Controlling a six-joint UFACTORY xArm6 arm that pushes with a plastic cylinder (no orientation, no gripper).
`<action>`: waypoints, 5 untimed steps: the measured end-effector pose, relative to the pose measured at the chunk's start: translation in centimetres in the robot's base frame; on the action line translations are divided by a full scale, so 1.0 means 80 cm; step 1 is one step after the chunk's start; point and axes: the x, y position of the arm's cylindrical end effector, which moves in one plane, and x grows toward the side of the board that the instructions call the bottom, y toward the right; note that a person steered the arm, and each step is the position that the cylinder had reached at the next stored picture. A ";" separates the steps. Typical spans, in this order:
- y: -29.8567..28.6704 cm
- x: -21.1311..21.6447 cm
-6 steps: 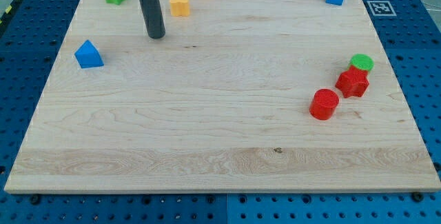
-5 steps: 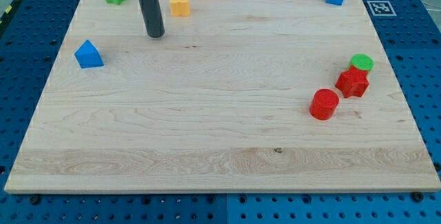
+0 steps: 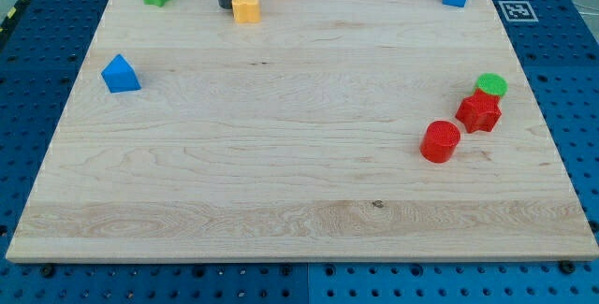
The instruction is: Push the yellow heart towards centre of the board
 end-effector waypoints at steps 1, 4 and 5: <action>0.028 0.016; 0.136 0.048; 0.132 0.084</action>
